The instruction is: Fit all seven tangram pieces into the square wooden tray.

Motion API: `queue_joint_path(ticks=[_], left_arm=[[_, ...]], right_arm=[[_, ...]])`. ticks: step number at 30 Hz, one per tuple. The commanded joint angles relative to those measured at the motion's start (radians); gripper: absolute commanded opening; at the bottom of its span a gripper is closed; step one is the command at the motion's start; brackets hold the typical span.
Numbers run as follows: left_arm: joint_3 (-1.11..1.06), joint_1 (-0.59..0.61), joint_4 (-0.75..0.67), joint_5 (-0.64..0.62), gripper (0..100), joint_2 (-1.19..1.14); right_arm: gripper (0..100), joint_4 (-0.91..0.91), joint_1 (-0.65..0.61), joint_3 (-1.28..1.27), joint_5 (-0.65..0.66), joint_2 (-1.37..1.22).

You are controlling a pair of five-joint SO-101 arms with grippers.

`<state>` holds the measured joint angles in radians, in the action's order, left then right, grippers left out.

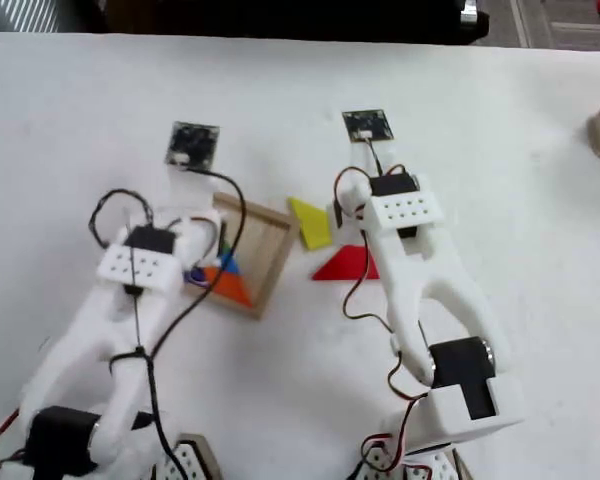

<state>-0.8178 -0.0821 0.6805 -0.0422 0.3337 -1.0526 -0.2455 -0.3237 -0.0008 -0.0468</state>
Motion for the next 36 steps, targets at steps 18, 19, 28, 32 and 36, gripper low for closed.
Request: queue_joint_path(ticks=[18, 19, 28, 32, 36], left_arm=[[0.242, 0.229, -0.049, -0.110, 3, -0.203], [0.244, 0.229, -0.049, -0.110, 3, -0.203], [0.245, 0.229, -0.051, -0.110, 3, -0.203], [0.247, 0.236, -0.051, -0.110, 3, -0.203], [0.249, 0.263, -0.057, -0.112, 3, -0.203]], right_arm=[[1.9, 0.028, -0.124, 0.104, 0.236, -0.189], [1.9, 0.021, -0.122, 0.124, 0.235, -0.214], [1.8, -0.074, -0.143, 0.285, 0.235, -0.334], [1.8, -0.074, -0.194, 0.327, 0.227, -0.367], [1.8, -0.074, -0.251, 0.365, 0.226, -0.397]])
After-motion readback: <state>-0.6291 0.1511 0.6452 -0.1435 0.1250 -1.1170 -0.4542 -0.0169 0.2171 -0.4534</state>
